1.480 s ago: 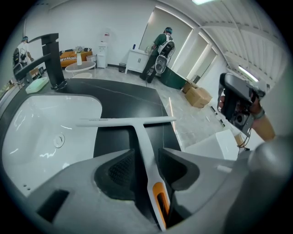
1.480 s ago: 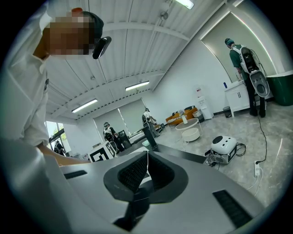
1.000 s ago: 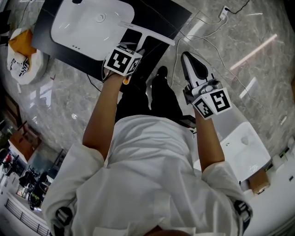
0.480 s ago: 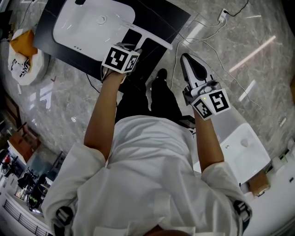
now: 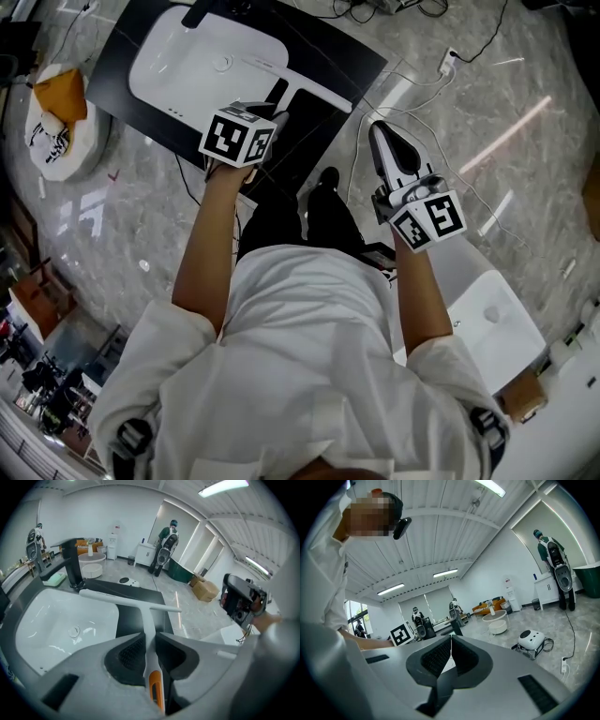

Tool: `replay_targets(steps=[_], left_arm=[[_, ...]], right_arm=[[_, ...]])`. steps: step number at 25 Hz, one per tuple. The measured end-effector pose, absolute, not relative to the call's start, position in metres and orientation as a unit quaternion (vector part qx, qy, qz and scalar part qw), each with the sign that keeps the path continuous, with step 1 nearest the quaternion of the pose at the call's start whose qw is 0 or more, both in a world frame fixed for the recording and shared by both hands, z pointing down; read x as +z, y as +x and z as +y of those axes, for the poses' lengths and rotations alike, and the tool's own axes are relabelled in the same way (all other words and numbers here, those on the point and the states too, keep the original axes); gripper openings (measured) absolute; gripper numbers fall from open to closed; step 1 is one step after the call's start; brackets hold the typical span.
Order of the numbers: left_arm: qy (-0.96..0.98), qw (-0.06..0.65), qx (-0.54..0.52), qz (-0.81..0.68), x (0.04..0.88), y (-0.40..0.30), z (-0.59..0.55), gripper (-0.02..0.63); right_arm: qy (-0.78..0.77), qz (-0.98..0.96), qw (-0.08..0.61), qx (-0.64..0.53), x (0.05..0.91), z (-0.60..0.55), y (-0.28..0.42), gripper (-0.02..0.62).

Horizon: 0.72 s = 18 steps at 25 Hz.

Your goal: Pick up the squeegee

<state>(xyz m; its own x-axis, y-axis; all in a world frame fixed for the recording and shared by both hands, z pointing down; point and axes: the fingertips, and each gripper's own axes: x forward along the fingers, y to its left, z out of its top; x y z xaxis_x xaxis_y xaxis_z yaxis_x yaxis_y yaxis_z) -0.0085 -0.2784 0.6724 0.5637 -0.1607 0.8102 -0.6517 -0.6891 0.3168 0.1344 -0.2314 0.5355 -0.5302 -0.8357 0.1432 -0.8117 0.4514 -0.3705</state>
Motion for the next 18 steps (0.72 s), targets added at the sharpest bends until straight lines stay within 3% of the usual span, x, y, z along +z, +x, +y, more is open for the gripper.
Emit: replay_targets(steps=[8, 18], left_arm=[[0.866, 0.271, 0.316, -0.277, 0.565, -0.028, -0.295, 0.080], [0.914, 0.148, 0.185, -0.329, 0.414, -0.056, -0.318, 0.078]], right_arm=[[-0.475, 0.866, 0.044, -0.147, 0.468, -0.236, 0.120, 0.015], [-0.470, 0.876, 0.080, -0.073, 0.377, -0.251, 0.115, 0.014]])
